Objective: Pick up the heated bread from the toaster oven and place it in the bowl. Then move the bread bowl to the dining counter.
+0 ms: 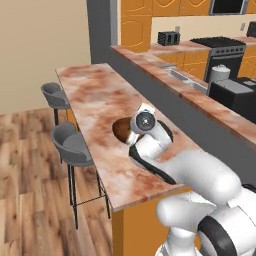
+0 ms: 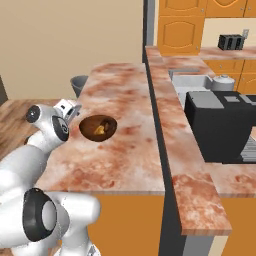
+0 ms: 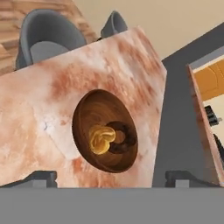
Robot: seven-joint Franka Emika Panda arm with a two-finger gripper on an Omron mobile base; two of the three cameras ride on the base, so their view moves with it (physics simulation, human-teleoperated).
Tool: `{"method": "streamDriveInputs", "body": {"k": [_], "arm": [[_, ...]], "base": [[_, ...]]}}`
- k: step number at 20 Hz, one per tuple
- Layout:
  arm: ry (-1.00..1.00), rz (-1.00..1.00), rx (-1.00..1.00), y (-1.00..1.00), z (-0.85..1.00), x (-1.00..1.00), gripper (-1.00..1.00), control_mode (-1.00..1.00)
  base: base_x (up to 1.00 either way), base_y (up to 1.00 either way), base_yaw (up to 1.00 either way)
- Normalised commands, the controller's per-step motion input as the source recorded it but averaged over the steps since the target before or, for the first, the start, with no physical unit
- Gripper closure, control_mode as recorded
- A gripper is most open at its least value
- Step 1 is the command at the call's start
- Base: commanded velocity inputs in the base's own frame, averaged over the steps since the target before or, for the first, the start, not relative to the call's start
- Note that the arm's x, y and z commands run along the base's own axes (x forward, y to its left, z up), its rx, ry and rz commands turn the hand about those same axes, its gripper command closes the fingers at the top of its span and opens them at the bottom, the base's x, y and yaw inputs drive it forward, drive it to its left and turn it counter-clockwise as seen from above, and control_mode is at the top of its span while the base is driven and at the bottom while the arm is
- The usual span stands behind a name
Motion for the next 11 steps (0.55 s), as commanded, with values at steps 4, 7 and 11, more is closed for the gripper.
{"method": "streamDriveInputs", "body": {"k": [4,7,11], "arm": [[-0.47,-0.01,0.11,-0.58,0.62,-1.0,-1.0,-1.0],[-0.53,0.0,0.1,-0.58,0.36,-1.0,-1.0,-1.0],[-0.24,-0.07,0.01,-0.14,0.04,-0.46,-1.0,-1.0]], "base": [[0.0,0.0,0.0],[0.0,0.0,0.0],[0.0,0.0,0.0]]}}
